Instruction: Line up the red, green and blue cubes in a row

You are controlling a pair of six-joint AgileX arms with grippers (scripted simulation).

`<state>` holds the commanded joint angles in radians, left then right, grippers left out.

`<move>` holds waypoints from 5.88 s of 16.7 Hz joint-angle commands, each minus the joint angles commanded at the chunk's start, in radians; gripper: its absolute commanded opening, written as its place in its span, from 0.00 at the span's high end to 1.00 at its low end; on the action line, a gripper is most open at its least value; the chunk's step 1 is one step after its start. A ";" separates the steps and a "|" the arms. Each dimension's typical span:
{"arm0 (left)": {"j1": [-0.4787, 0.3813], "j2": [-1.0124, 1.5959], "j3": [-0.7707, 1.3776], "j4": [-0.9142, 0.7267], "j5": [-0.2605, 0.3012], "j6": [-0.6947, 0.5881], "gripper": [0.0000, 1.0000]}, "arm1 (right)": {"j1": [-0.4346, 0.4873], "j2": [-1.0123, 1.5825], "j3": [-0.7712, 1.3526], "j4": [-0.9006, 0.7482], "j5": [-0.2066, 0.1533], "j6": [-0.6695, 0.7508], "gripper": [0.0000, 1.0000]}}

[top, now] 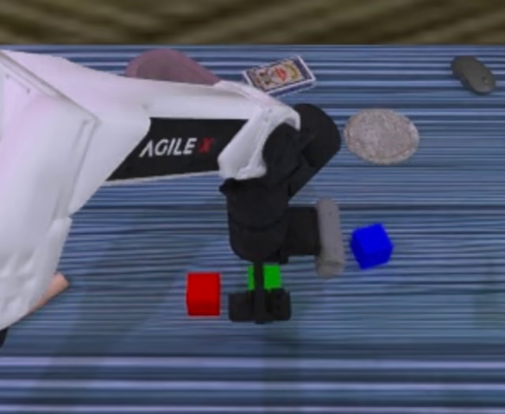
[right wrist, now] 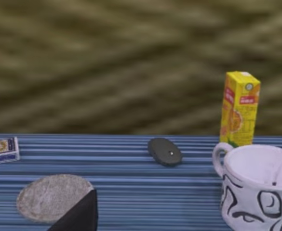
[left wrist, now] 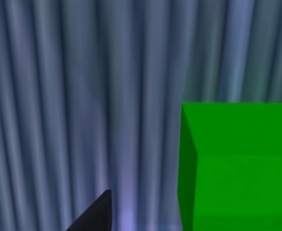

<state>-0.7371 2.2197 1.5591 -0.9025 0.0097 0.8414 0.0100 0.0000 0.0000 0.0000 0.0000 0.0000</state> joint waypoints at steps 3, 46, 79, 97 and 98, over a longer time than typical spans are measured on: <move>0.000 0.000 0.000 0.000 0.000 0.000 0.00 | 0.000 0.000 0.000 0.000 0.000 0.000 0.00; 0.741 -2.149 -1.514 0.853 -0.013 -0.808 0.00 | 0.450 2.107 1.647 -1.071 0.001 0.159 0.00; 0.757 -2.220 -1.559 0.902 -0.010 -0.841 0.00 | 0.467 2.286 1.557 -0.842 0.004 0.167 0.83; 0.757 -2.220 -1.559 0.902 -0.010 -0.841 0.00 | 0.472 2.195 1.674 -1.043 0.006 0.165 1.00; 0.757 -2.220 -1.559 0.902 -0.010 -0.841 0.00 | 0.473 2.182 1.688 -1.065 0.006 0.165 1.00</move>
<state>0.0200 0.0000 0.0000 0.0000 0.0000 0.0000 0.4827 2.1824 1.6880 -1.0652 0.0057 0.1648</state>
